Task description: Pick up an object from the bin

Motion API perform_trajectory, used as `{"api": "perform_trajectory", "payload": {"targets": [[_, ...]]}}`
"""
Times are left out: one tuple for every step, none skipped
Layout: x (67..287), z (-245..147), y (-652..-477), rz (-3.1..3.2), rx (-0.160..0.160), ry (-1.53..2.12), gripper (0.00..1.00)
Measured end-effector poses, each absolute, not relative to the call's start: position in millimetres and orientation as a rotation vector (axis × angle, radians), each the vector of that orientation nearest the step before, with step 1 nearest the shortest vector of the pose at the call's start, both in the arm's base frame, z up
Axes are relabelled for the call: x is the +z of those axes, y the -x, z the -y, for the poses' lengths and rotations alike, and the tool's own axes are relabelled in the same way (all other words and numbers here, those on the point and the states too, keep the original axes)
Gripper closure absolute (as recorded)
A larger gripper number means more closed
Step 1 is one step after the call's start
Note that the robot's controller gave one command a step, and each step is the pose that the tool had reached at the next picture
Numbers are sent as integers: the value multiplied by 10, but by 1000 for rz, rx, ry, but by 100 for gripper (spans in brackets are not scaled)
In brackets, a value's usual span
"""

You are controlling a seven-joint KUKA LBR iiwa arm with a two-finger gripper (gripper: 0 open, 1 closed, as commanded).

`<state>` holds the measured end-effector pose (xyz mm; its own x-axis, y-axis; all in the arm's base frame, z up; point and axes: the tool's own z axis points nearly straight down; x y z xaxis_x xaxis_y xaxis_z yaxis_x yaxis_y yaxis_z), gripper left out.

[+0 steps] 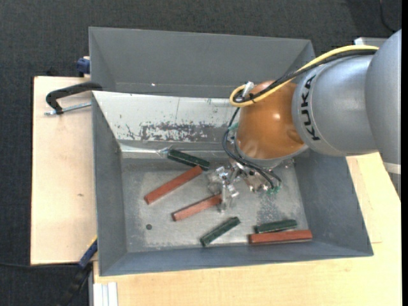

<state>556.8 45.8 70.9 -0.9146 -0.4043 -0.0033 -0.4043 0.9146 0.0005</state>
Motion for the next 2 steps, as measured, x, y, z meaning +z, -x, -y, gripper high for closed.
{"api": "perform_trajectory", "payload": {"targets": [[708,-458,-5568,-3071,2,649,100],[2009,-515,-5346,-3065,1,660,100]]}}
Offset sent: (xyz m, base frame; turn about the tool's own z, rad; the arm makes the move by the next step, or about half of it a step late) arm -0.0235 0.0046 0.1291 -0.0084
